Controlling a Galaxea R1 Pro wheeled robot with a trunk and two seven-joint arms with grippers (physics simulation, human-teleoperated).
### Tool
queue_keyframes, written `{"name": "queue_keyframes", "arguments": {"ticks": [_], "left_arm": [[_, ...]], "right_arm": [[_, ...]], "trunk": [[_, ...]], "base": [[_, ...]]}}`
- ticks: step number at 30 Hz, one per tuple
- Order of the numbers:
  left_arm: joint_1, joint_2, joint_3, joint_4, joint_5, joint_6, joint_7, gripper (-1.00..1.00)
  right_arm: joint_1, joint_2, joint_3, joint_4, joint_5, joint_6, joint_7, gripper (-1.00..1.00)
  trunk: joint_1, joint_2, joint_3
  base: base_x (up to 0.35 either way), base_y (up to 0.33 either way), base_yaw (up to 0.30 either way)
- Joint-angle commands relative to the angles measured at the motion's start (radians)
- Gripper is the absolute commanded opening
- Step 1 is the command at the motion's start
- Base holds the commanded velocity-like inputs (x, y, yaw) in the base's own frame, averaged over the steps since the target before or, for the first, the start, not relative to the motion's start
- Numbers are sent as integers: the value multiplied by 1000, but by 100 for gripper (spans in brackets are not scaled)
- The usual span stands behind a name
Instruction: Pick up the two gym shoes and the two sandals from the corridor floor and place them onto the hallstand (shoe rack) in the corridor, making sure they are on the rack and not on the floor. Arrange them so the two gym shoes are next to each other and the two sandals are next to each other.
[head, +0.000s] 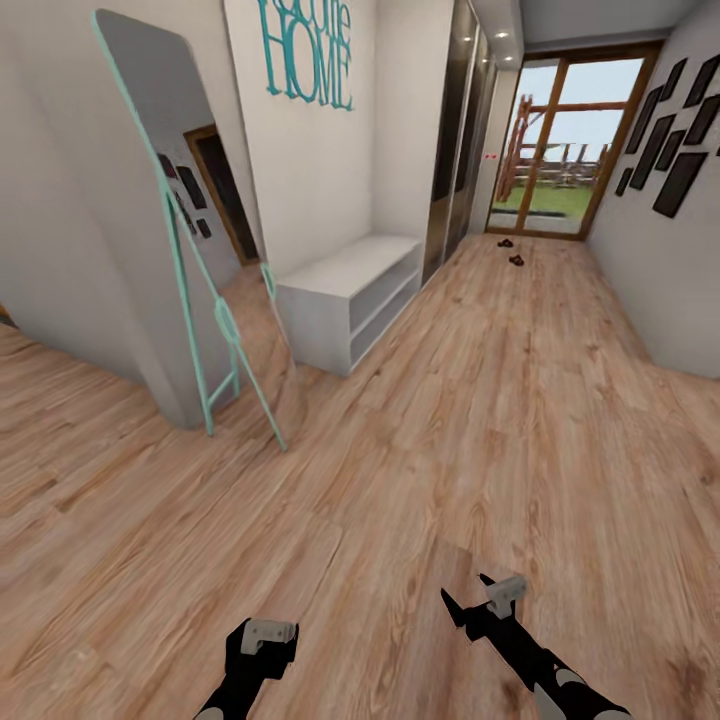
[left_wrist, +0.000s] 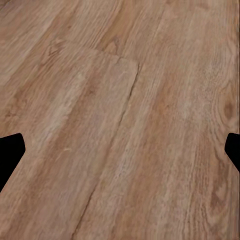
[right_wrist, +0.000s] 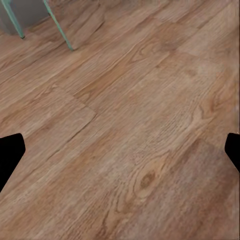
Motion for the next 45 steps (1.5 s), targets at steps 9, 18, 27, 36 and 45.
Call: {"name": "queue_keyframes", "arguments": {"ticks": [9, 18, 27, 36, 45], "left_arm": [[0, 0, 0, 0, 0, 0, 3, 100], [0, 0, 0, 0, 1, 0, 3, 100], [0, 0, 1, 0, 2, 0, 3, 100], [0, 0, 1, 0, 1, 0, 1, 100], [0, 0, 1, 0, 1, 0, 2, 100]], "right_arm": [[0, 0, 0, 0, 0, 0, 0, 100], [0, 0, 0, 0, 0, 0, 0, 100], [0, 0, 0, 0, 0, 0, 0, 100], [0, 0, 1, 1, 1, 0, 3, 100], [0, 2, 1, 0, 0, 0, 2, 100]], "trunk": [[0, 0, 0], [0, 0, 0], [0, 0, 0], [0, 0, 0], [0, 0, 0]], "base": [[333, -17, -278], [337, -1, -246], [337, 0, -148], [337, 0, -5], [337, 0, 0]]}}
